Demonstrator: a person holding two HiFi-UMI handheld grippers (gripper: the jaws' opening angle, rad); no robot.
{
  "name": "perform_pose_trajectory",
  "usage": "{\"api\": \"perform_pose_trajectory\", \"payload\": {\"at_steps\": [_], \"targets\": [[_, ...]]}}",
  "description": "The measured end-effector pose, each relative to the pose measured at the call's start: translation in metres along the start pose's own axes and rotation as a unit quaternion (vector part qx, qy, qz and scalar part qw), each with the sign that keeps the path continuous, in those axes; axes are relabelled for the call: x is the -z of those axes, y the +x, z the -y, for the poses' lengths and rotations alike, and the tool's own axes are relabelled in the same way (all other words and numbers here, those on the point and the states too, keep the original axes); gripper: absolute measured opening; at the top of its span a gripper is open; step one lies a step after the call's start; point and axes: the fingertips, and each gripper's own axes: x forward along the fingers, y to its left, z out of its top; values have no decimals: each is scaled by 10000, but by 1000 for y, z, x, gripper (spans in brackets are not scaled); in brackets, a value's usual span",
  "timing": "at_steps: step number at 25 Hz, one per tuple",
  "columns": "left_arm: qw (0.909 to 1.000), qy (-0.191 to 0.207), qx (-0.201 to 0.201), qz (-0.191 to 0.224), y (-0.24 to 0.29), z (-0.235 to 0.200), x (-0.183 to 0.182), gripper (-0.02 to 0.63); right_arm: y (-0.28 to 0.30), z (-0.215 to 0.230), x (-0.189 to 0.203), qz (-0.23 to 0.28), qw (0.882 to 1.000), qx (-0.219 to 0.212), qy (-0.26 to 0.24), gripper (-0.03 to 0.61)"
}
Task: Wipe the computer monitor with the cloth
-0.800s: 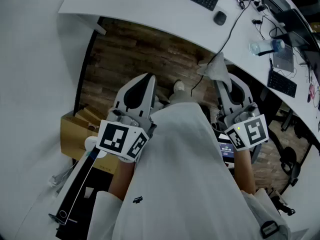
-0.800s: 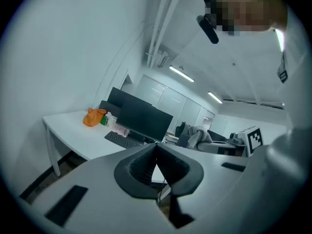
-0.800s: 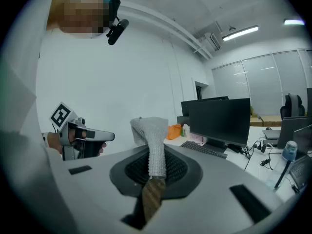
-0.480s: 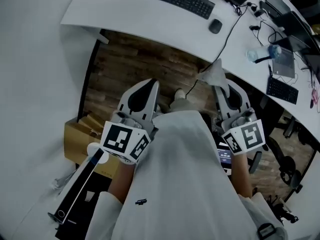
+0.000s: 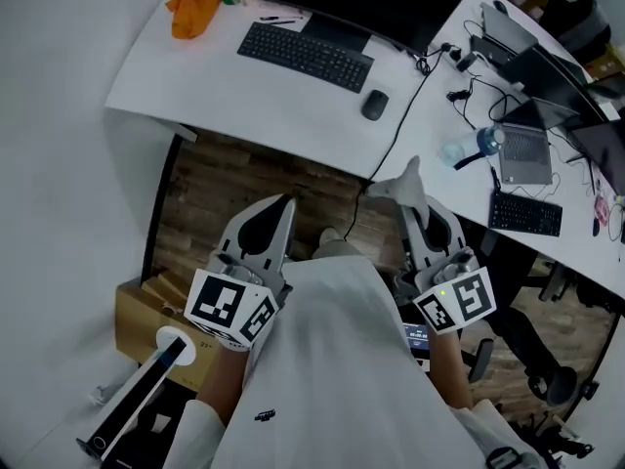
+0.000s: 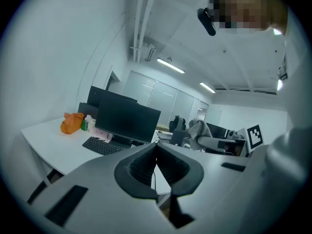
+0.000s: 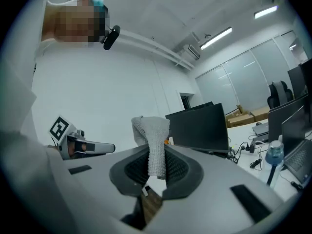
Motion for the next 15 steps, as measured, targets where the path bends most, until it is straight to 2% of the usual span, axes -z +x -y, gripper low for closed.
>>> {"api": "perform_pose_trajectory", "payload": {"at_steps": [5, 15], "targets": [[9998, 179, 65, -54, 37, 18, -4, 19, -3, 43, -9, 75, 9998, 132, -116, 37], [9990, 228, 300, -240, 91, 24, -16, 20, 20, 83, -11, -24, 9994, 312, -120, 35]]}}
